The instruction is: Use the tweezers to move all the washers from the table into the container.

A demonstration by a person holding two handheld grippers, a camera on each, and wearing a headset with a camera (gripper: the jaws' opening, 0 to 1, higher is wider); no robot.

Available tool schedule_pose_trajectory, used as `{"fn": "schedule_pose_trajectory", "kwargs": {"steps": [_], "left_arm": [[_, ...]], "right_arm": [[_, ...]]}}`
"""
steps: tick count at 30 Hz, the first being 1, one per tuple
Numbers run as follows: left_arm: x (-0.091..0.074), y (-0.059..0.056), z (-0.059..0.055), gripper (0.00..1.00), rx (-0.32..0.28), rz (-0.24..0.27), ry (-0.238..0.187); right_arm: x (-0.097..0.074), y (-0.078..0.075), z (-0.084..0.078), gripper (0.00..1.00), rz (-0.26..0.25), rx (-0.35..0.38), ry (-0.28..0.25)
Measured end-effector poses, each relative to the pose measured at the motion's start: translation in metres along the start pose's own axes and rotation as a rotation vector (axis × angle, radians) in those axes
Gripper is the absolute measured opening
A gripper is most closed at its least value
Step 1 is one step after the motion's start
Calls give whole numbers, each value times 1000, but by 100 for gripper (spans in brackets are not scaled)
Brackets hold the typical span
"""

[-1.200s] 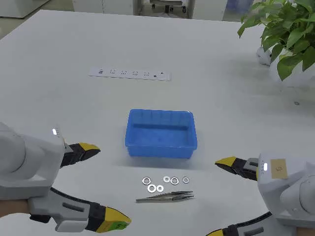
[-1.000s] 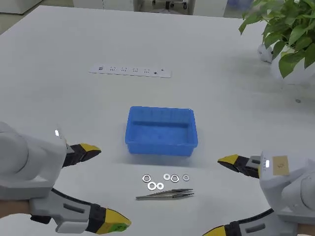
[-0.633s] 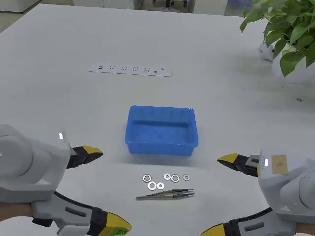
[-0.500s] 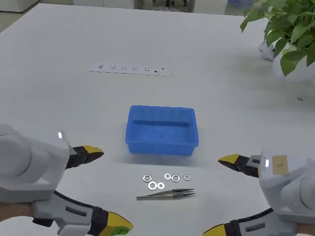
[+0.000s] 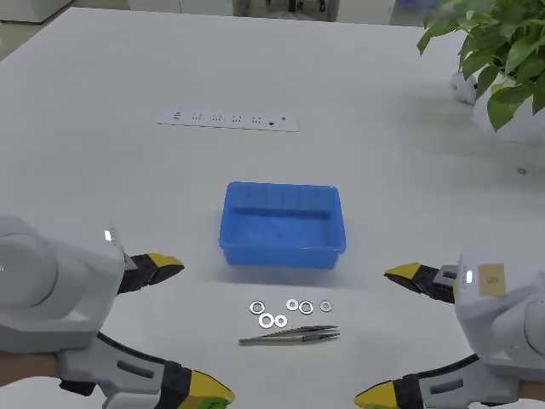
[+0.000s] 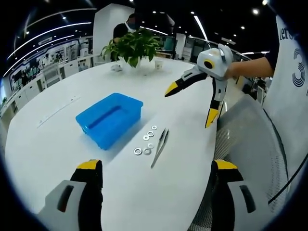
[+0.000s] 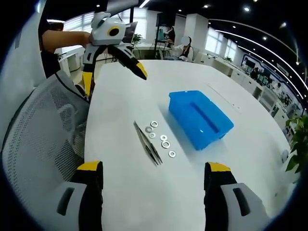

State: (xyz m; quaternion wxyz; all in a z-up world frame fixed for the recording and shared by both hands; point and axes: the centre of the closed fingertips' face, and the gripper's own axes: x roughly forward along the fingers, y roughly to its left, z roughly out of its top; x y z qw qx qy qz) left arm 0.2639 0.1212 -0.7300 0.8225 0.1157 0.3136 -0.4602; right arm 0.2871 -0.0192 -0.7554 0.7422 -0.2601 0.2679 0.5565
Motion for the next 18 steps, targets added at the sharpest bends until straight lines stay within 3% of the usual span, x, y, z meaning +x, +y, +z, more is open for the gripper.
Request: {"fn": "schedule_pose_trajectory", "kwargs": {"steps": [2,5,10,18], "left_arm": [[0,-1,0,99,-4,-4,0],[-1,-2,6,99,-32,-10,-33],[-3,1,3,99,-5,1,-10],[-6,4,1,99,-9,11,-9]], "right_arm": [[1,-1,4,87,-1,25,-17],[0,-5,9,87,-7,46,-41],[0,-7,13,87,-9,25,-42],[0,-6,12,87,-3,17,-35]]}}
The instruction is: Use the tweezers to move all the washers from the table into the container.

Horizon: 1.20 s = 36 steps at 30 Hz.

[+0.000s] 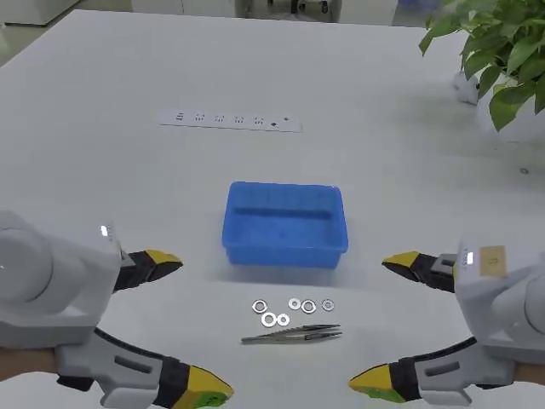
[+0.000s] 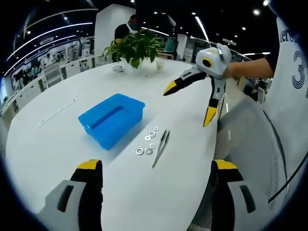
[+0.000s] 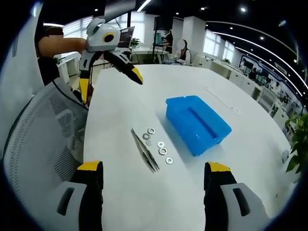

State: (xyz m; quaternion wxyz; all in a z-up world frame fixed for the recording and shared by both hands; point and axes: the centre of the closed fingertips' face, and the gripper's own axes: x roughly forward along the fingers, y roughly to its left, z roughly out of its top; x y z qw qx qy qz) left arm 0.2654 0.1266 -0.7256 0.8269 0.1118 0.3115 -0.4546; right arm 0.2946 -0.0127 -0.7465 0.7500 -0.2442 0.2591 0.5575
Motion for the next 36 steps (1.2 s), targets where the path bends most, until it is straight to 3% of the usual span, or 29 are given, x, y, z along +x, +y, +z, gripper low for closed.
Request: {"fn": "schedule_pose_trajectory", "kwargs": {"steps": [25,36], "left_arm": [[3,0,-1,98,2,-13,-1],[10,3,-16,99,17,-16,37]], "right_arm": [[-2,0,1,86,1,2,-3],[1,-3,-4,85,9,6,15]]}}
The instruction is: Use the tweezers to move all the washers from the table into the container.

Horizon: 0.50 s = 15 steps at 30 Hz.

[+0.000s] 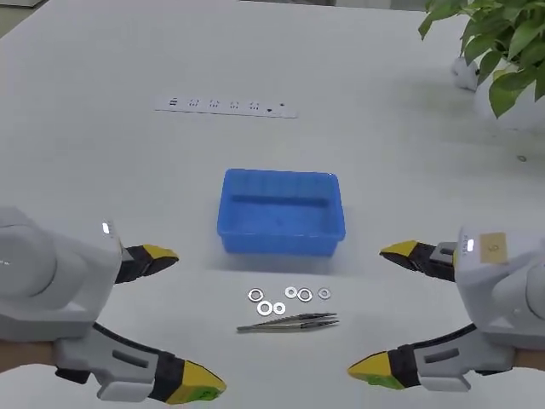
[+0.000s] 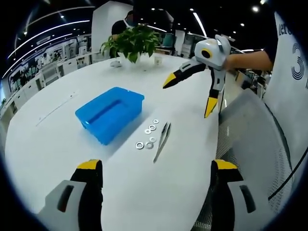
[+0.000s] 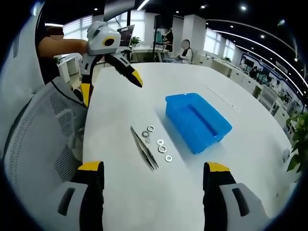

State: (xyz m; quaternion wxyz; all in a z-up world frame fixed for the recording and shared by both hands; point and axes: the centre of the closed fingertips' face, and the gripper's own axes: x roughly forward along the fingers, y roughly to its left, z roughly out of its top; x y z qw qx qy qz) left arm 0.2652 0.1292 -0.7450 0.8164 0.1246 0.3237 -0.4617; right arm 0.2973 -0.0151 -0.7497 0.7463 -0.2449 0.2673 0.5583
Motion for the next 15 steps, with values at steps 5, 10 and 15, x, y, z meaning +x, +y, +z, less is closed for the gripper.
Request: {"fn": "schedule_pose_trajectory", "kwargs": {"steps": [5,10,15], "left_arm": [[6,12,-1,96,-31,42,-26],[13,18,4,87,-42,33,-67],[29,8,-7,76,-47,-34,-28]], "right_arm": [[4,-2,-2,82,5,-1,5],[13,-3,1,76,27,-22,10],[26,3,4,61,73,-47,13]]}}
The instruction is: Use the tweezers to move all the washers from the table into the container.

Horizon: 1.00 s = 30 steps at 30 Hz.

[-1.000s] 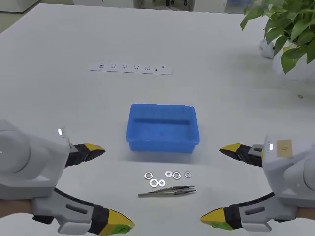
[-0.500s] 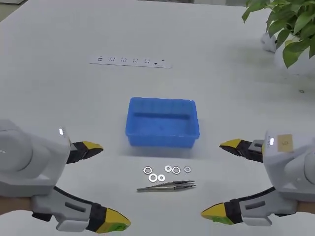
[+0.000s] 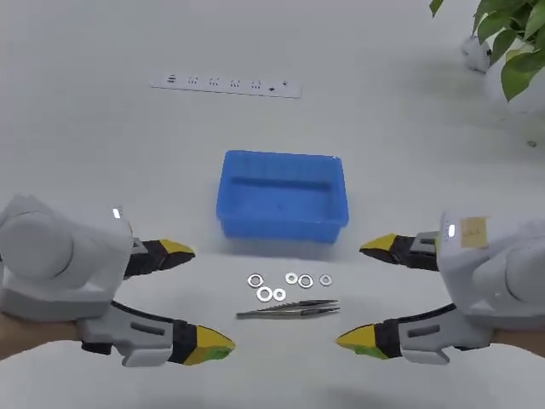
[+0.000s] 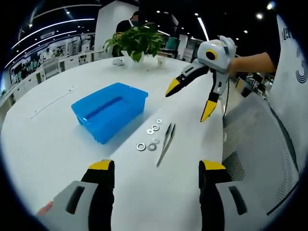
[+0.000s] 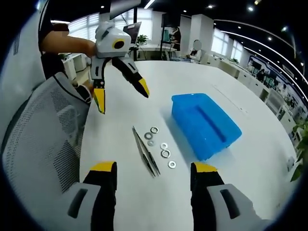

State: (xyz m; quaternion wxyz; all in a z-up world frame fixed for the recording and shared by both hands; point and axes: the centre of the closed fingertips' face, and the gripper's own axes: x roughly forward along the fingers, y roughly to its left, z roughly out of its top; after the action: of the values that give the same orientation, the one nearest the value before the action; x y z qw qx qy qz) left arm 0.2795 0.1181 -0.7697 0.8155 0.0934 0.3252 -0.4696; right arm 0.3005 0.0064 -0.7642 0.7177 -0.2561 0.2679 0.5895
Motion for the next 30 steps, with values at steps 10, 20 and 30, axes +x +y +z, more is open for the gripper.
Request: {"fn": "schedule_pose_trajectory", "kwargs": {"steps": [10,20,30], "left_arm": [[27,-6,-8,57,41,-38,34],[42,-12,-13,46,38,-103,63],[45,-15,-15,41,38,-124,76]], "right_arm": [[31,10,0,46,84,-90,45],[50,17,-4,32,157,-125,86],[62,20,-15,23,202,-200,158]]}}
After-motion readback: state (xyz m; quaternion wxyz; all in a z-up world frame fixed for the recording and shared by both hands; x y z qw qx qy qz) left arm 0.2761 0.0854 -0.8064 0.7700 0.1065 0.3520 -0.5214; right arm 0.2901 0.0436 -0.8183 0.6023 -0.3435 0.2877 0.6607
